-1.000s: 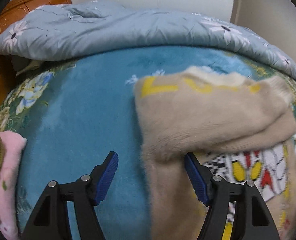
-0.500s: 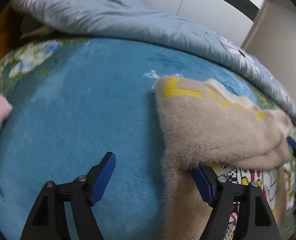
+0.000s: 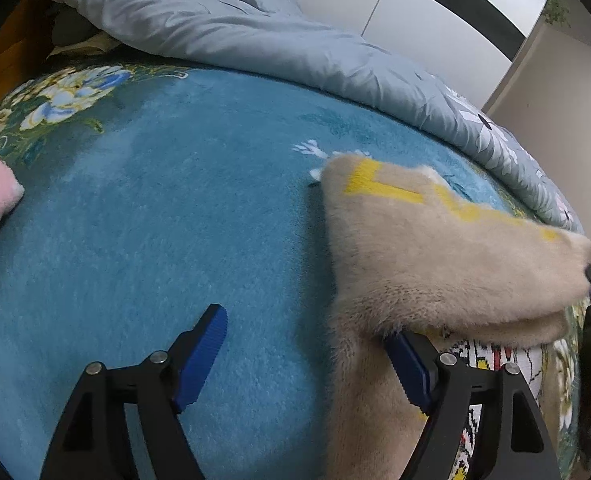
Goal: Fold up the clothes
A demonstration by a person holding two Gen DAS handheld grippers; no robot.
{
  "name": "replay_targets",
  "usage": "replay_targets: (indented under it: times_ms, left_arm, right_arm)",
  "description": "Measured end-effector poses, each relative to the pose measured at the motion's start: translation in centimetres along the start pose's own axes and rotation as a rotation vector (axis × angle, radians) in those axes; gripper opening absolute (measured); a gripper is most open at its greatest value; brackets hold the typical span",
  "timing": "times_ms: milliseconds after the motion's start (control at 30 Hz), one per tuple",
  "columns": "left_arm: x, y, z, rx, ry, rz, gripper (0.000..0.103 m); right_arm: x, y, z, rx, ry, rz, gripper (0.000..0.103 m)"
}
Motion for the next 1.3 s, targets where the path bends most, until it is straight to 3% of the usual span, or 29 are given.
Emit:
replay_targets:
  times_ms: [167,333,467,700,867,1067,1300]
  left_arm:
    - [0.1,0.0,0.1,0.002,0.002,0.005,0.084]
    - [0.1,-0.1,0.2,-0.004,0.009,0.02,0.085]
    - [0.1,-0.3,0.0,-0.01,0.015,0.018,0.085]
    - [1.7,-0.2,-2.4,0.108,0.041,-0.069,0.085]
    - [4.2,-1.2,-3.8,0.176,0.104,-0.054,0.085]
    - [7.5,-2.3,-5.0,0.24,0.193,-0.039,0.085]
    - [10.5,-2.6,-6.9,0.358,0.285,-0.088,0.086]
  right_arm:
    - [1.4,-1.9,-0.1,0.041,0.023,-0.003,0.01]
    - [2.3,-4.9,1.5,0.022,0.061,0.11,0.01]
    - [2.5,-4.5,1.7,0.031,0.066,0.078,0.01]
    - [3.2,-3.6,-1.3,0.008,0.073,-0.024,0.011]
    - [6.5,-5.2,-3.5,0.027,0.143,-0.053,0.012]
    - [10.6,-7.4,-5.3,-0.008,0.248,0.005,0.024]
    - [15.2,-7.9,-7.6,-0.084,0.308,0.035,0.025]
Point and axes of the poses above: each gripper's, at about its wrist camera, not at the fingertips, and z roughly the way its jaws point, y to its left, x to its underside, the point moved 2 cm from there along z, roughly the way its jaws point, and after that the axes turned 10 degrees about x, right-handed, at the moved point
